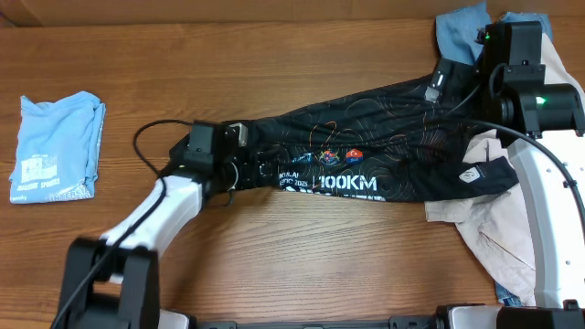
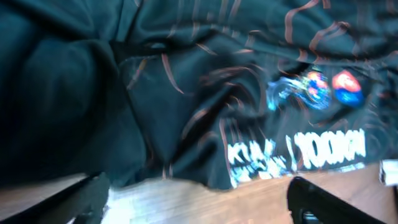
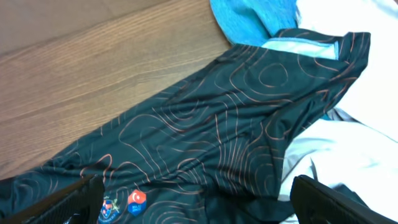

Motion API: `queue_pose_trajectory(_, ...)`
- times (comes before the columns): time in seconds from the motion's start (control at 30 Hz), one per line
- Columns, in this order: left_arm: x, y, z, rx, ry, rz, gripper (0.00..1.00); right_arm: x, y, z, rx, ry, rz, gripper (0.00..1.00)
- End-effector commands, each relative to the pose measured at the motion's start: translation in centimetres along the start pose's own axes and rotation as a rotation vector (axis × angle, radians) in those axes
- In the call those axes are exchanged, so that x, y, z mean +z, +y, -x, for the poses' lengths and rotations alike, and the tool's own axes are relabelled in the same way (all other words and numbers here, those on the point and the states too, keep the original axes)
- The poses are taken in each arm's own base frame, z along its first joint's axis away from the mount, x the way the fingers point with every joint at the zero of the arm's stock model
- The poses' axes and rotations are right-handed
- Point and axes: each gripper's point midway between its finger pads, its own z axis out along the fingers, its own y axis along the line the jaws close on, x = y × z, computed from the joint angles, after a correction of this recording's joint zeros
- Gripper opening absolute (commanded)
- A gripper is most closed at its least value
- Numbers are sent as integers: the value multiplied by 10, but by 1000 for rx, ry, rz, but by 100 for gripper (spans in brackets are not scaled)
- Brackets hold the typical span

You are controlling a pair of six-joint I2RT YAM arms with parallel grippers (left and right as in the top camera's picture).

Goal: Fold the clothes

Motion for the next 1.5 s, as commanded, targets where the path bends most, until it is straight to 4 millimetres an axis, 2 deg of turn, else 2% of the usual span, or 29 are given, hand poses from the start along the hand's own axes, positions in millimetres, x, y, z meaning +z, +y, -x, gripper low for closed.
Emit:
queue_pose_trajectory(0.0, 17, 1, 5, -49, 5, -13, 94, -3, -1, 4, -4, -12, 0, 100)
queue_pose_trajectory(0.1, 24, 14, 13, -45, -35, 45, 88, -3, -1, 3, -5, -7, -1, 100)
queue_pose_trajectory(0.13, 25, 19, 15, -44, -47, 67, 82, -3, -1, 2, -5, -4, -2, 100)
queue_pose_trajectory(0.17, 26, 22, 17, -44, -56, 83, 73, -3, -1, 1, -5, -1, -3, 100)
queue_pose_trajectory(0.2, 28, 24, 19, -42, -64, 93, 62, -3, -1, 1, -5, 1, -4, 100)
queue_pose_trajectory(0.23, 29, 27, 20, -42, -71, 103, 40, -3, -2, 0, -6, 4, -5, 100)
queue_pose_trajectory(0.27, 31, 30, 21, -42, -78, 117, 25, -3, -2, -1, -6, 8, -6, 100)
queue_pose_trajectory(0.3, 32, 33, 22, -43, -83, 131, 4, -3, -2, -2, -6, 12, -7, 100)
queue_pose_trajectory(0.4, 30, 44, 26, -51, -104, 183, 4, -3, -3, -5, -8, 25, -11, 100)
queue_pose_trajectory(0.47, 23, 54, 36, -68, -130, 220, 4, -3, -5, -6, -6, 31, -15, 100)
queue_pose_trajectory(0.5, 10, 69, 51, -102, -156, 266, 4, -3, -6, -7, -3, 34, -18, 100)
queue_pose_trajectory(0.6, -22, 88, 87, -118, -200, 305, 4, -3, -10, -7, 4, 39, -26, 100)
queue_pose_trajectory(0.67, -52, 101, 119, -131, -249, 332, 4, -3, -12, -9, 7, 46, -30, 100)
queue_pose_trajectory(0.8, -131, 117, 189, -159, -405, 365, 4, -3, -13, -12, 5, 60, -34, 100)
queue_pose_trajectory(0.83, -151, 118, 202, -169, -441, 369, 4, -4, -13, -13, 5, 61, -34, 100)
queue_pose_trajectory(0.87, -173, 117, 215, -177, -474, 369, 11, -4, -14, -13, 5, 63, -35, 100)
queue_pose_trajectory(0.9, -185, 116, 221, -175, -488, 365, 43, -4, -14, -13, 5, 64, -35, 100)
queue_pose_trajectory(0.93, -205, 106, 225, -167, -479, 332, 100, -4, -14, -14, 5, 65, -35, 100)
queue_pose_trajectory(1.03, -205, 90, 206, -186, -377, 289, 100, -4, -14, -14, 4, 68, -36, 100)
queue_pose_trajectory(1.17, -181, 74, 165, -214, -197, 274, 100, -4, -14, -15, 0, 73, -37, 100)
queue_pose_trajectory(1.23, -164, 58, 145, -197, -112, 266, 100, -4, -14, -15, -12, 73, -37, 100)
queue_pose_trajectory(1.43, -107, -10, 102, -108, 36, 221, 100, -4, -15, -18, -13, 83, -40, 100)
queue_pose_trajectory(1.47, -83, -32, 85, -107, 73, 204, 100, -4, -15, -19, -14, 89, -41, 100)
